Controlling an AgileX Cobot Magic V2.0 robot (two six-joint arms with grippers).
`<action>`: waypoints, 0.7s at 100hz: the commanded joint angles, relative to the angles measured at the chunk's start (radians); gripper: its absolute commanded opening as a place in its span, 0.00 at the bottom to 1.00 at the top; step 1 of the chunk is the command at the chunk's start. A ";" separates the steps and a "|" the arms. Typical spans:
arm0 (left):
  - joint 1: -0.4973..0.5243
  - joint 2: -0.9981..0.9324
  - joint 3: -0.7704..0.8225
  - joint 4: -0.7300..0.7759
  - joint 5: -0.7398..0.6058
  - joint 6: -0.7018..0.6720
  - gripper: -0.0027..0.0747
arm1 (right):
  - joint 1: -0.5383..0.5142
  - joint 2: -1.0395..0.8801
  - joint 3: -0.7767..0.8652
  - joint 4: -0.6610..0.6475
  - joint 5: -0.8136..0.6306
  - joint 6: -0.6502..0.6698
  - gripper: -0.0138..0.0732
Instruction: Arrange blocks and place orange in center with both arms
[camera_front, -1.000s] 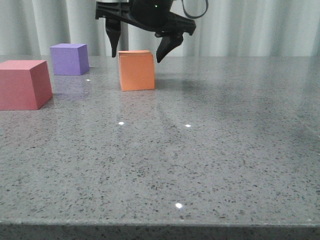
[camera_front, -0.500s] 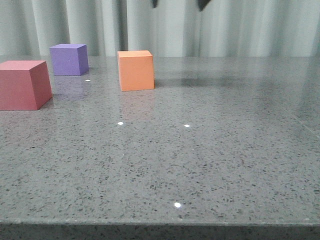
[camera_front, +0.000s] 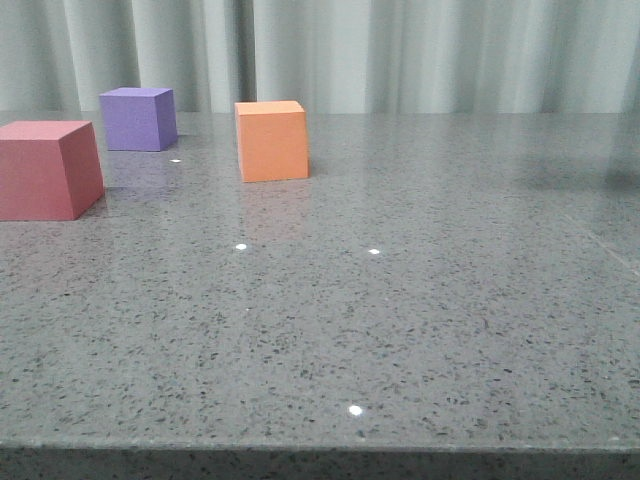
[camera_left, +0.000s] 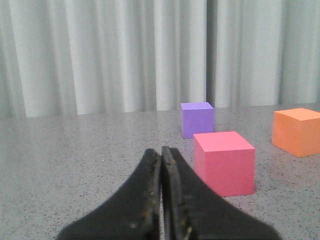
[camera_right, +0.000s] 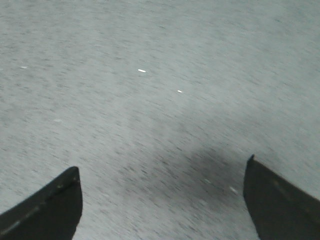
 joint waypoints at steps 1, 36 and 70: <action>0.004 -0.032 0.041 -0.002 -0.074 -0.001 0.01 | -0.055 -0.150 0.108 -0.029 -0.120 -0.013 0.90; 0.004 -0.032 0.041 -0.002 -0.074 -0.001 0.01 | -0.125 -0.617 0.553 -0.012 -0.269 -0.013 0.90; 0.004 -0.032 0.041 -0.002 -0.074 -0.001 0.01 | -0.125 -0.937 0.826 -0.010 -0.398 -0.013 0.89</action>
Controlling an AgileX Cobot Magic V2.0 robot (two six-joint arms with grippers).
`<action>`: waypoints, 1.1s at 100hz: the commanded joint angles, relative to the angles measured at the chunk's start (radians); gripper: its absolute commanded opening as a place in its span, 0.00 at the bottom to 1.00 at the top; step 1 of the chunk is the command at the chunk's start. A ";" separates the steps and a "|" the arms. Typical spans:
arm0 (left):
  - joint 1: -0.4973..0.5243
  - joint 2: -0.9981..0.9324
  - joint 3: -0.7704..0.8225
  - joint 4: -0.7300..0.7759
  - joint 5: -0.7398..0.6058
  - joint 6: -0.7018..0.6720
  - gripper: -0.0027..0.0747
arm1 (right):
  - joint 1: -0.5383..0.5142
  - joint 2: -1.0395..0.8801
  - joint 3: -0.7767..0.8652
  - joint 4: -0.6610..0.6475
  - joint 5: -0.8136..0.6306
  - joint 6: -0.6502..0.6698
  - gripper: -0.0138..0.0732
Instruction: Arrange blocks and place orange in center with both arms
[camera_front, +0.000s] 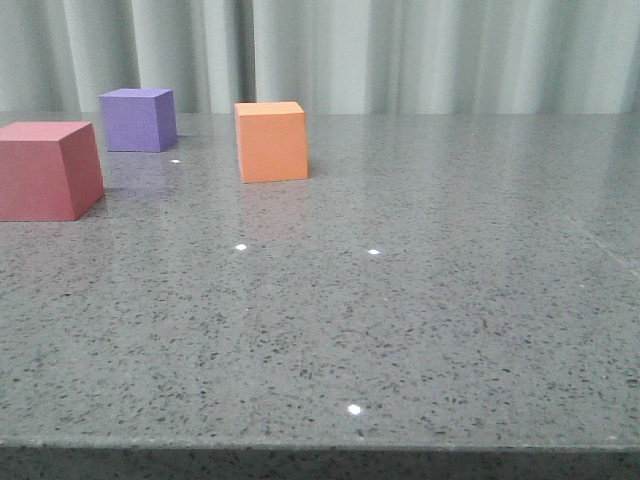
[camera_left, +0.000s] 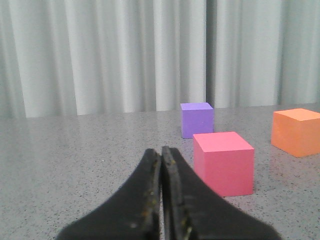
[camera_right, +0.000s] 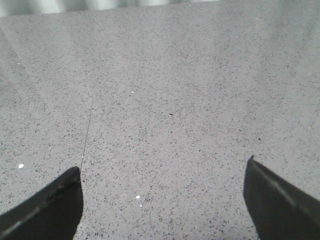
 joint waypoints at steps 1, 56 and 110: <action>0.004 -0.032 0.041 -0.002 -0.074 -0.001 0.01 | -0.007 -0.040 0.017 -0.007 -0.140 -0.013 0.89; 0.004 -0.032 0.041 -0.002 -0.074 -0.001 0.01 | -0.007 -0.058 0.036 -0.051 -0.200 -0.013 0.40; 0.004 -0.032 0.041 -0.002 -0.074 -0.001 0.01 | -0.007 -0.058 0.036 -0.051 -0.199 -0.013 0.08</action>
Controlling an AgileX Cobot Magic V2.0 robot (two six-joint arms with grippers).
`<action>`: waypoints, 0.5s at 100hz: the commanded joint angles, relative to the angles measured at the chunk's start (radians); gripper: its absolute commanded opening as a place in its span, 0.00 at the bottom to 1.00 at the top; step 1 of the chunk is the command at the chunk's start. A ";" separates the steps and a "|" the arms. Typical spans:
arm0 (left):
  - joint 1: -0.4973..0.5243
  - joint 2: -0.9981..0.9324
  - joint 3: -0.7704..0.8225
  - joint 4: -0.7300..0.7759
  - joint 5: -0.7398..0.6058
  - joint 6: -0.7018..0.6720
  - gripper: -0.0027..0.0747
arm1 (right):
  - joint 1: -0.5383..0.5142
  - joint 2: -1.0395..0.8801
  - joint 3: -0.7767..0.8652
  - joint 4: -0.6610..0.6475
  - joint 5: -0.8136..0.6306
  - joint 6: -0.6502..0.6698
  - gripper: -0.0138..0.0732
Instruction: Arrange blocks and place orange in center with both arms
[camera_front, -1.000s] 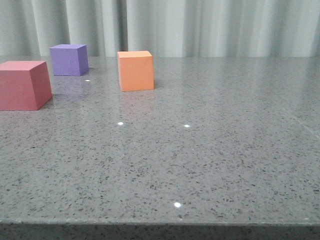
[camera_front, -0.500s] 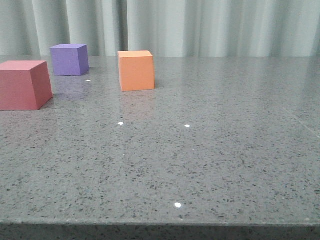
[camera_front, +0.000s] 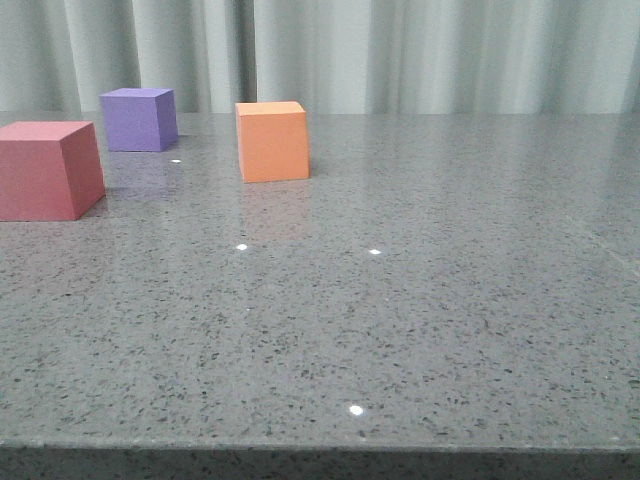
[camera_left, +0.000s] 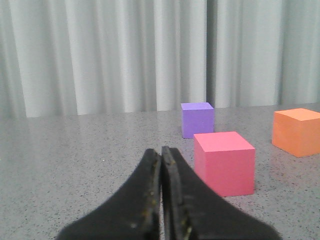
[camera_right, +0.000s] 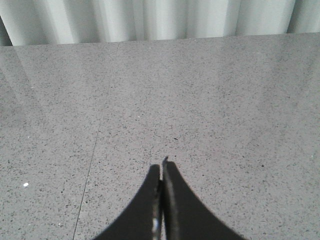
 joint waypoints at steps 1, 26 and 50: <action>0.004 -0.032 0.041 -0.002 -0.074 -0.001 0.01 | -0.007 0.003 -0.026 -0.024 -0.084 -0.012 0.08; 0.004 -0.032 0.036 -0.100 -0.085 -0.001 0.01 | -0.007 0.003 -0.026 -0.024 -0.084 -0.012 0.08; 0.004 -0.020 -0.107 -0.212 0.037 -0.001 0.01 | -0.007 0.003 -0.026 -0.024 -0.084 -0.012 0.08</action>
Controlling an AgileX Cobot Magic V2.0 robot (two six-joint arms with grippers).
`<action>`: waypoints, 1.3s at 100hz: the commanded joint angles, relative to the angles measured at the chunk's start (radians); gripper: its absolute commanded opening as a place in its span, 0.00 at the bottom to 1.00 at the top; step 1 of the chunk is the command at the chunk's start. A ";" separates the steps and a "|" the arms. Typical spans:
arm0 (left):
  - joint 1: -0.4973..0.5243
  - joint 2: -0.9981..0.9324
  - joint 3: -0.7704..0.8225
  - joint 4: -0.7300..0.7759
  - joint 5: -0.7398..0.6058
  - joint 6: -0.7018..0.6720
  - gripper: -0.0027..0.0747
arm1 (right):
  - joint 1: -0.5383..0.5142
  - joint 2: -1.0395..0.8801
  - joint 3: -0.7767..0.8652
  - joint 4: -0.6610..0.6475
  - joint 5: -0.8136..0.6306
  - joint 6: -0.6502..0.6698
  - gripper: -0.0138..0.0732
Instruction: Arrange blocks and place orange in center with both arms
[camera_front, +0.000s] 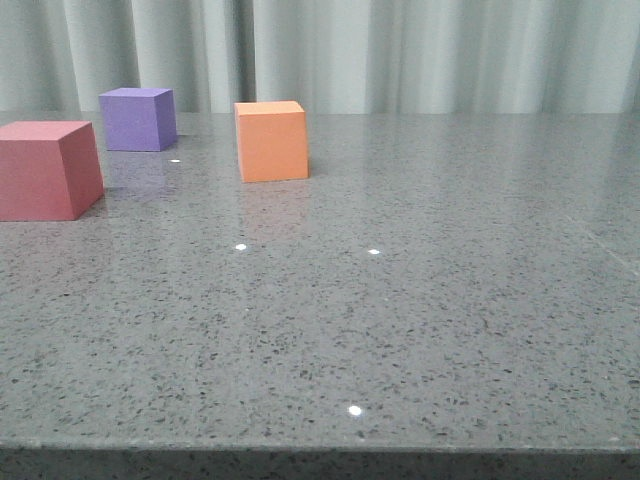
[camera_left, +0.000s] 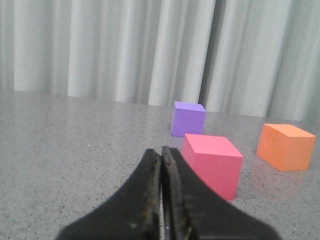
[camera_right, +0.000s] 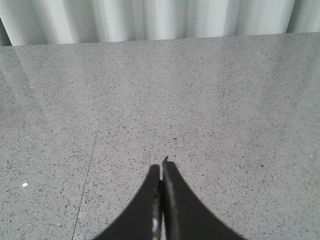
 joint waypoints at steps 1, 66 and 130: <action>0.004 -0.016 -0.100 -0.036 -0.012 -0.001 0.01 | -0.007 0.003 -0.026 -0.024 -0.084 -0.012 0.08; 0.004 0.648 -0.953 -0.036 0.738 -0.001 0.01 | -0.007 0.003 -0.026 -0.024 -0.084 -0.012 0.08; 0.004 0.760 -0.994 -0.033 0.738 -0.001 0.41 | -0.007 0.003 -0.026 -0.024 -0.084 -0.012 0.08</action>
